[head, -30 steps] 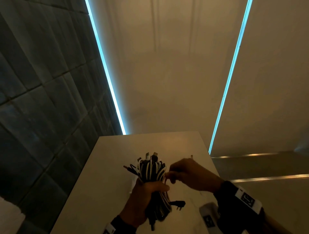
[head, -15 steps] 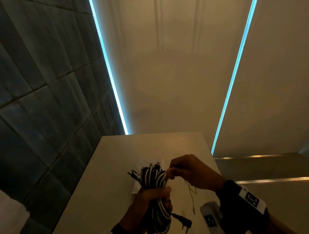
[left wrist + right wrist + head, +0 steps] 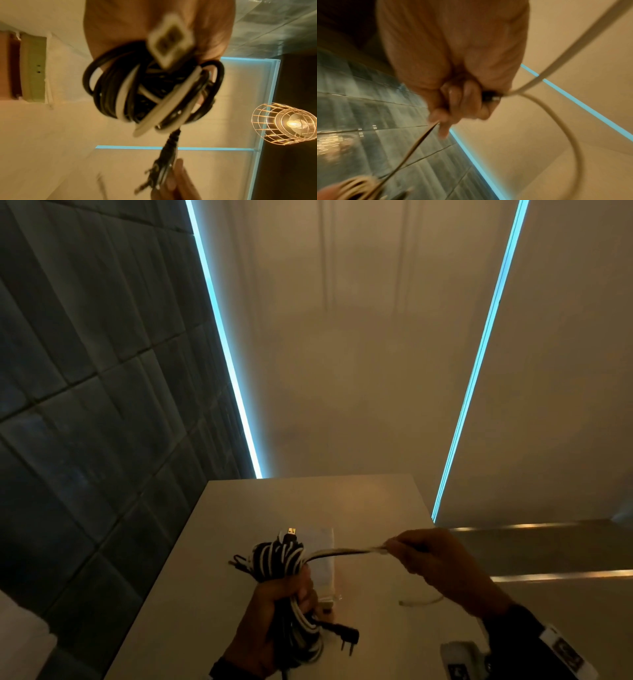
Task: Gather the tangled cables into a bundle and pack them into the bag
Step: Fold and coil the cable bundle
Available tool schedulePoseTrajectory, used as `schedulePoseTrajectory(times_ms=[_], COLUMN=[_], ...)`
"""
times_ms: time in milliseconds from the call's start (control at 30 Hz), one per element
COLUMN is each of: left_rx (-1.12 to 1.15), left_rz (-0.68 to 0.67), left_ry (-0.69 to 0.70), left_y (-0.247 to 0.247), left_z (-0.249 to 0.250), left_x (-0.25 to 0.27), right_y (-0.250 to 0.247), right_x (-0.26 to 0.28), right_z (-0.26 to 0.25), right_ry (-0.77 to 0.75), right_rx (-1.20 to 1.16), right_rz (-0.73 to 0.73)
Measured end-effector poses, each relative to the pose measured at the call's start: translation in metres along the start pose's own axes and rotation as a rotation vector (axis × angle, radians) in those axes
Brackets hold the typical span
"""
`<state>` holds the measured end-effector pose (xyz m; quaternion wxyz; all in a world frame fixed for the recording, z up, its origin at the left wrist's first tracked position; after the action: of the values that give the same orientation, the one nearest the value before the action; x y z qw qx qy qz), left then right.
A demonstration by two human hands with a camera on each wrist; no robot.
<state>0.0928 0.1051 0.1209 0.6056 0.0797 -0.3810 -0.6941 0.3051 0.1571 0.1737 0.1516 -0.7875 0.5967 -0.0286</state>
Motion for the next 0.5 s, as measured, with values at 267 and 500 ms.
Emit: schedulePoseTrajectory(times_ms=[267,500], left_rx=[0.154,0.017], left_rz=[0.011,-0.006], left_ry=[-0.068,-0.164], left_y=[0.023,0.022], left_z=[-0.030,-0.033], left_x=[-0.018,-0.017], right_y=[0.079,0.093], right_x=[0.033,0.032], right_z=[-0.050,-0.032], right_ry=[-0.323,-0.321], right_rx=[0.009,0.111], right_rz=[0.132,-0.026])
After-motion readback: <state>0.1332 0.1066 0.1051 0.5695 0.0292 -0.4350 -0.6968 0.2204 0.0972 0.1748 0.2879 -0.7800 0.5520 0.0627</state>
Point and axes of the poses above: each hand's wrist, its own x-axis away from the middle knuckle, its own y-axis out of the palm, z = x × y, the point moved 6 cm from there along -x, towards the middle knuckle, and after that the axes turned 14 degrees about -x, right-handed, at the moved point
